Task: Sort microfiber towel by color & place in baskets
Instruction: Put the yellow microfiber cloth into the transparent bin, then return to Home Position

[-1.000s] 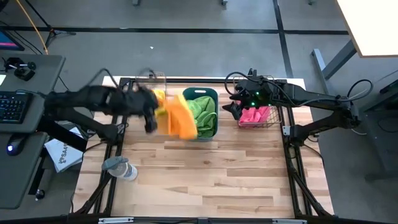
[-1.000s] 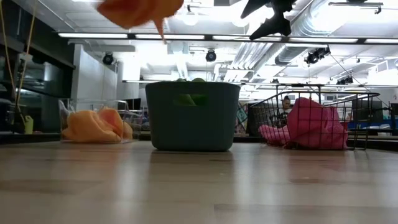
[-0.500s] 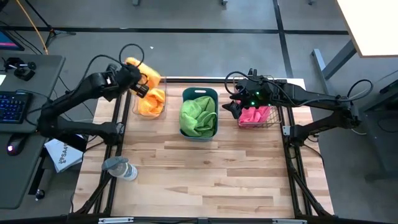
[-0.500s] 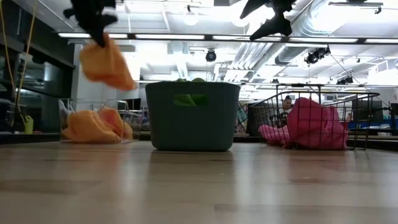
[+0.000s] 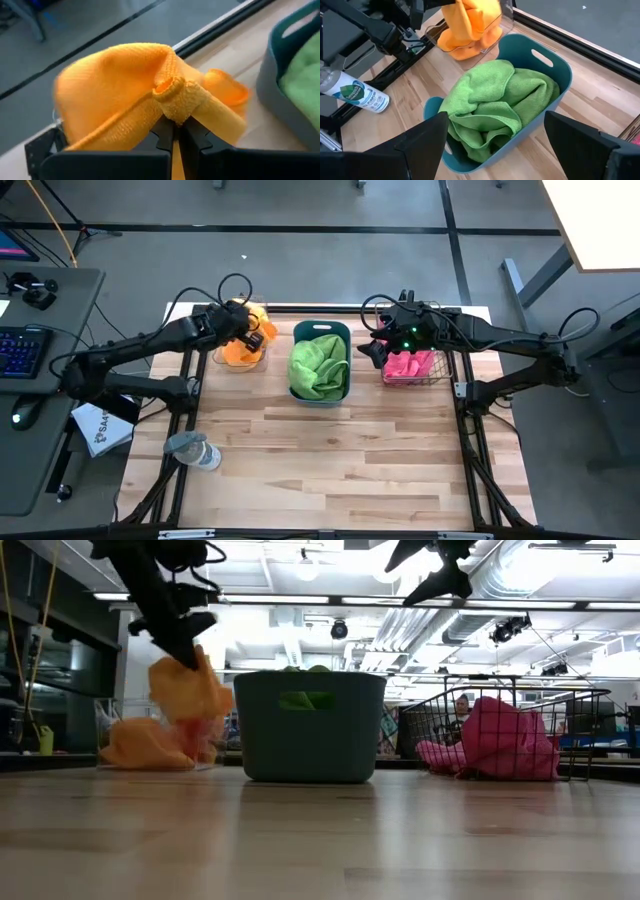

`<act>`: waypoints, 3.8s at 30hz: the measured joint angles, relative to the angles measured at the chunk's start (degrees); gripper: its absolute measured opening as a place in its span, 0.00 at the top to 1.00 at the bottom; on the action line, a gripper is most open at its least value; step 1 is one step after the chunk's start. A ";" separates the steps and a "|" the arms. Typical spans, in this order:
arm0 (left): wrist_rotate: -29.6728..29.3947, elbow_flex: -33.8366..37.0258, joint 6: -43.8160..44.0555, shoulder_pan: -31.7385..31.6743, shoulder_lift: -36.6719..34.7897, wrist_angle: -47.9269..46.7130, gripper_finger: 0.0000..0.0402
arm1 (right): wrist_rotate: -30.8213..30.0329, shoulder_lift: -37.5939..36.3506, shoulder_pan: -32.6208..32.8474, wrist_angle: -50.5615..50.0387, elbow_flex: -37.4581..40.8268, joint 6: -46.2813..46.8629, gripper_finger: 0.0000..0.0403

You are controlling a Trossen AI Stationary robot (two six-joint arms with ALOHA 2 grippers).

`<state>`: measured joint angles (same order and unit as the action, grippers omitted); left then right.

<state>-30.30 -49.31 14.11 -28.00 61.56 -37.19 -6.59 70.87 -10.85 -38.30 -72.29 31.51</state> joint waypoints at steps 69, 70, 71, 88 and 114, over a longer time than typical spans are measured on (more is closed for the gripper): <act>28.37 -8.40 -17.39 -12.86 2.26 -12.34 0.48 | -1.84 0.07 0.01 -0.02 0.01 3.50 0.19; 27.08 -8.35 -17.33 -12.92 2.26 -11.96 0.48 | -1.84 0.07 0.00 -0.02 0.02 3.48 0.19; 25.65 -7.88 -17.19 -13.17 2.32 -11.35 0.48 | -1.84 0.07 0.01 -0.02 0.01 3.48 0.19; 30.07 7.21 -9.31 -18.13 15.42 0.12 0.53 | -1.79 1.97 0.02 -0.10 0.00 4.59 0.19; 30.42 19.11 13.29 9.03 -31.90 33.60 0.63 | -3.51 -9.49 0.02 3.35 -0.05 1.49 0.19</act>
<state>0.12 -30.20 27.39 -18.97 29.66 -3.59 -10.10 61.39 -10.83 -34.96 -72.34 32.99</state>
